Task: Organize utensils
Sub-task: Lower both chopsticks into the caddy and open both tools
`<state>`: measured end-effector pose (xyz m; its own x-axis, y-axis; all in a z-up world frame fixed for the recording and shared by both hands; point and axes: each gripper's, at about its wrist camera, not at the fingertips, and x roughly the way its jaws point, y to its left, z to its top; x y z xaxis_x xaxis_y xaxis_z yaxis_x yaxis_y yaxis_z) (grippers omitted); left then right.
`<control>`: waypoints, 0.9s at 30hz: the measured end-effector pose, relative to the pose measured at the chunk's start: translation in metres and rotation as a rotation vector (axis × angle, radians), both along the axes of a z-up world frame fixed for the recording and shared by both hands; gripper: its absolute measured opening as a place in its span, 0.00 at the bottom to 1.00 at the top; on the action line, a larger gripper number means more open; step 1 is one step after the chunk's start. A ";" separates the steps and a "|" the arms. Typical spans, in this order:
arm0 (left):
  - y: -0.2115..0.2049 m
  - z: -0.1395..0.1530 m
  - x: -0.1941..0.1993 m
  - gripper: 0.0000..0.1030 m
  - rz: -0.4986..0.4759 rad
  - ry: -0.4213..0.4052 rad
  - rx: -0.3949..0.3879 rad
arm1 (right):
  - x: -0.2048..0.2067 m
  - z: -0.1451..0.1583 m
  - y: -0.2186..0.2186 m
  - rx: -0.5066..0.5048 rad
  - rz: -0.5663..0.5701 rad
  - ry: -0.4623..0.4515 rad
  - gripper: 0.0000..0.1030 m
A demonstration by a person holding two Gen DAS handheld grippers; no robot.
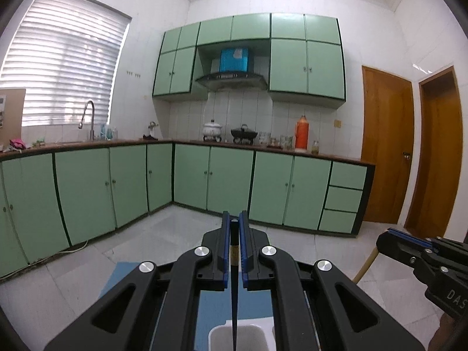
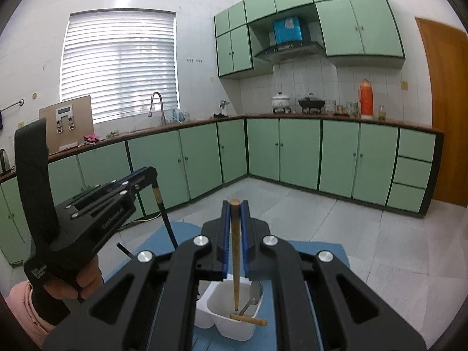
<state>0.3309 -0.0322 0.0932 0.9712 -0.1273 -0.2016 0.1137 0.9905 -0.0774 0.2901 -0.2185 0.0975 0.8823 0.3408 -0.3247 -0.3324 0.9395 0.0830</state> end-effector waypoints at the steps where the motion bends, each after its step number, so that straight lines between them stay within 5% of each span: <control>1: -0.001 -0.004 0.004 0.06 -0.002 0.014 0.003 | 0.003 -0.004 0.001 0.002 0.001 0.009 0.06; 19: 0.009 -0.043 0.012 0.06 0.014 0.104 0.020 | 0.010 -0.049 0.009 0.011 -0.011 0.091 0.06; 23: 0.011 -0.043 0.008 0.12 0.011 0.112 0.019 | 0.007 -0.049 0.007 0.018 -0.016 0.096 0.06; 27: 0.015 -0.041 0.004 0.30 0.014 0.112 0.011 | 0.005 -0.047 0.002 0.025 -0.034 0.100 0.09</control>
